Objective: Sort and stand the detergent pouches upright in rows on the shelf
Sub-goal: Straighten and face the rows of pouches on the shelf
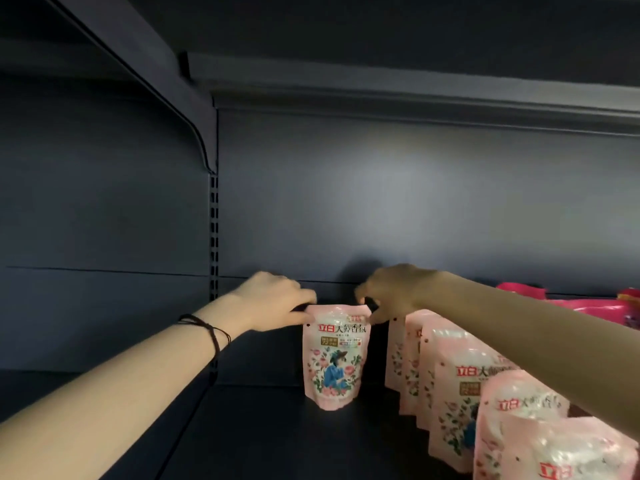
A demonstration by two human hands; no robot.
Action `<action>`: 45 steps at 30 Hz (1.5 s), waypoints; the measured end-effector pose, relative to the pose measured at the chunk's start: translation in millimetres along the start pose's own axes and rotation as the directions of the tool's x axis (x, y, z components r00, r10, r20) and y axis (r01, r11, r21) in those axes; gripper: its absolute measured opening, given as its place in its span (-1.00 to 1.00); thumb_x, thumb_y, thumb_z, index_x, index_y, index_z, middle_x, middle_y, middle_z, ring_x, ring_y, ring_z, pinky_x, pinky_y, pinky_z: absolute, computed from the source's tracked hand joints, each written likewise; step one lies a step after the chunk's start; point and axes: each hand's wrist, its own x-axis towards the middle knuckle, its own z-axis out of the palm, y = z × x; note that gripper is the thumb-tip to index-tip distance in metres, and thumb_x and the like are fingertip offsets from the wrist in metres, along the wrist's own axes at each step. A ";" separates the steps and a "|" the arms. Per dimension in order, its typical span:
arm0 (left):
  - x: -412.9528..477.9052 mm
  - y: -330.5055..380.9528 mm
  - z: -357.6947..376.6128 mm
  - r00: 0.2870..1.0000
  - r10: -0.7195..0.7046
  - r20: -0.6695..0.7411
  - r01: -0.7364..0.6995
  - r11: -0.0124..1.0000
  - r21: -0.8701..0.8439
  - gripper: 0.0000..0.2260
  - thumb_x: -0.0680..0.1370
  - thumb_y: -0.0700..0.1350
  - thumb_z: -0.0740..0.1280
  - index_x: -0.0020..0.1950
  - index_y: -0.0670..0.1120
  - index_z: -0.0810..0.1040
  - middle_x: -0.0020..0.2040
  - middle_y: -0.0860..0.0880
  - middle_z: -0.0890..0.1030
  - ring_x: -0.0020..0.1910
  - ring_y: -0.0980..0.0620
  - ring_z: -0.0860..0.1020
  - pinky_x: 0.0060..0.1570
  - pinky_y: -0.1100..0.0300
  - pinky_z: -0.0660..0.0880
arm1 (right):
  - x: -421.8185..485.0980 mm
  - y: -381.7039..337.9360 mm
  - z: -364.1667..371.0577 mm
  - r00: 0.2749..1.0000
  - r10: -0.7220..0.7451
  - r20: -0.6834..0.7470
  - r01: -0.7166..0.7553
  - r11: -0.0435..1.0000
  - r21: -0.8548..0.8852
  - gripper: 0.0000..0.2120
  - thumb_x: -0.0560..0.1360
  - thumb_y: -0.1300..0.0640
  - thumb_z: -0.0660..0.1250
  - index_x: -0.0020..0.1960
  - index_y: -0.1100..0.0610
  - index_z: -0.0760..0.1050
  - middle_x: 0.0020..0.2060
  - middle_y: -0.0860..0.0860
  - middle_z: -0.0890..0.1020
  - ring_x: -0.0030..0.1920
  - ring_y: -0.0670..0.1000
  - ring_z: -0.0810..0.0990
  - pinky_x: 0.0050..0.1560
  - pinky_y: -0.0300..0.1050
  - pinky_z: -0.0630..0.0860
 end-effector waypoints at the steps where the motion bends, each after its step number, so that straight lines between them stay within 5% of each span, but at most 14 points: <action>1: 3.2 0.2 2.9 1.000 -0.009 0.021 0.011 0.996 -0.089 -0.69 0.60 0.21 0.12 0.25 0.10 0.42 0.08 0.03 0.57 0.07 -0.01 0.54 -0.08 0.09 0.45 | 4.4 1.2 1.6 1.000 -0.026 -0.005 0.026 0.999 0.028 -0.63 0.55 -0.11 0.25 0.28 0.05 0.44 0.13 0.01 0.57 0.10 0.08 0.53 -0.16 -0.13 0.36; 7: 5.6 2.1 -0.8 0.986 -0.120 0.117 0.168 0.719 -0.675 -0.92 0.51 -0.02 0.39 -0.16 0.05 0.54 -0.09 0.07 0.62 -0.04 0.04 0.58 0.04 -0.04 0.53 | -6.1 -0.5 -8.3 0.999 -0.030 -0.028 0.036 0.974 0.223 -0.76 0.53 -0.03 0.32 0.08 0.11 0.57 0.08 -0.03 0.60 0.02 -0.02 0.49 -0.09 -0.12 0.38; 11: -12.7 16.8 -17.8 0.954 -0.295 0.057 0.150 0.302 -0.941 -0.91 0.57 -0.16 0.31 -0.13 -0.04 0.49 0.00 -0.13 0.66 0.01 -0.01 0.61 0.17 -0.06 0.49 | -32.1 -0.3 -27.2 0.987 0.083 -0.137 -0.017 0.907 0.421 -0.82 0.54 0.09 0.31 -0.01 0.21 0.56 -0.06 0.04 0.61 -0.02 0.04 0.54 0.02 -0.09 0.46; 13: -22.0 30.8 -31.3 0.900 -0.430 0.064 0.073 0.005 -0.997 -0.93 0.61 -0.15 0.25 -0.06 -0.08 0.49 -0.02 -0.12 0.66 0.00 0.00 0.61 0.13 -0.02 0.51 | -48.9 -2.9 -33.4 0.964 0.196 -0.179 -0.016 0.715 0.698 -0.87 0.55 0.13 0.32 -0.05 0.20 0.53 -0.13 0.02 0.58 -0.09 0.00 0.53 -0.02 -0.12 0.48; 16: -31.3 54.0 -54.3 0.811 -0.575 0.108 -0.087 -0.300 -0.950 -0.88 0.63 -0.11 0.23 0.05 -0.12 0.52 -0.02 -0.08 0.66 -0.01 -0.03 0.63 0.02 0.04 0.56 | -73.3 -16.6 -36.0 0.943 0.296 -0.150 0.116 0.130 0.985 -0.87 0.56 0.20 0.30 -0.17 0.16 0.46 -0.21 0.01 0.64 -0.13 -0.03 0.60 0.08 -0.09 0.54; 19: -41.9 76.7 -79.5 0.730 -0.677 0.093 -0.191 -0.333 -0.924 -0.86 0.62 -0.11 0.24 0.09 -0.15 0.50 -0.02 -0.08 0.66 -0.12 0.04 0.66 -0.21 0.17 0.57 | -98.5 -35.1 -37.1 0.926 0.358 -0.120 0.207 -0.217 0.954 -0.86 0.58 0.21 0.26 -0.15 0.17 0.50 -0.20 0.04 0.67 -0.15 -0.02 0.65 0.09 -0.07 0.57; 21: -52.2 93.3 -96.9 0.708 -0.702 0.072 -0.261 -0.356 -0.897 -0.85 0.62 -0.13 0.24 0.11 -0.18 0.48 -0.06 -0.07 0.66 -0.21 0.09 0.67 -0.31 0.24 0.57 | -118.4 -46.2 -39.4 0.909 0.398 -0.122 0.266 -0.330 0.906 -0.88 0.57 0.21 0.27 -0.09 0.23 0.53 -0.14 0.09 0.67 -0.11 0.03 0.65 0.11 -0.04 0.58; 27: -85.0 147.0 -143.9 0.688 -0.725 -0.004 -0.394 -0.370 -0.841 -0.87 0.60 -0.14 0.27 0.08 -0.19 0.46 -0.19 -0.03 0.67 -0.25 0.09 0.67 -0.31 0.22 0.58 | -184.9 -71.1 -40.3 0.704 0.655 -0.275 0.476 -0.148 0.867 -0.87 0.56 0.18 0.31 -0.15 0.19 0.47 -0.22 0.09 0.66 -0.18 0.08 0.65 -0.03 0.02 0.61; 30: -89.4 181.8 -155.8 0.688 -0.726 -0.002 -0.403 -0.380 -0.833 -0.87 0.60 -0.12 0.27 0.07 -0.17 0.46 -0.15 -0.07 0.66 -0.21 0.04 0.67 -0.26 0.17 0.60 | -219.2 -76.5 -26.6 0.663 0.696 -0.275 0.524 -0.170 0.835 -0.88 0.56 0.15 0.30 -0.11 0.18 0.51 -0.22 0.10 0.67 -0.21 0.04 0.65 -0.09 -0.05 0.61; 35: -74.4 252.6 -144.8 0.665 -0.747 0.019 -0.390 -0.369 -0.843 -0.89 0.60 -0.11 0.29 0.02 -0.15 0.48 -0.16 -0.08 0.66 -0.17 -0.01 0.66 -0.16 0.11 0.62 | -254.3 -74.8 21.6 0.601 0.778 -0.181 0.577 -0.266 0.772 -0.83 0.56 0.09 0.31 -0.11 0.19 0.53 -0.26 0.21 0.57 -0.24 0.15 0.54 -0.08 0.12 0.53; 41: -55.6 322.2 -114.1 0.645 -0.758 0.101 -0.317 -0.386 -0.867 -0.81 0.58 -0.06 0.30 0.05 -0.18 0.50 -0.06 -0.12 0.67 -0.10 -0.04 0.66 -0.13 0.10 0.60 | -273.4 -70.8 87.9 0.524 0.849 -0.073 0.564 -0.281 0.777 -0.81 0.55 0.06 0.32 -0.21 0.10 0.50 -0.45 -0.07 0.51 -0.48 -0.16 0.44 -0.42 -0.29 0.41; 45: -51.9 344.7 -99.0 0.585 -0.803 0.111 -0.291 -0.335 -0.896 -0.83 0.58 -0.05 0.29 0.03 -0.16 0.51 -0.07 -0.07 0.68 -0.08 0.00 0.67 -0.15 0.18 0.59 | -273.5 -70.0 116.4 0.510 0.856 -0.079 0.562 -0.263 0.784 -0.83 0.55 0.06 0.32 -0.18 0.11 0.52 -0.43 -0.09 0.52 -0.42 -0.15 0.44 -0.37 -0.28 0.41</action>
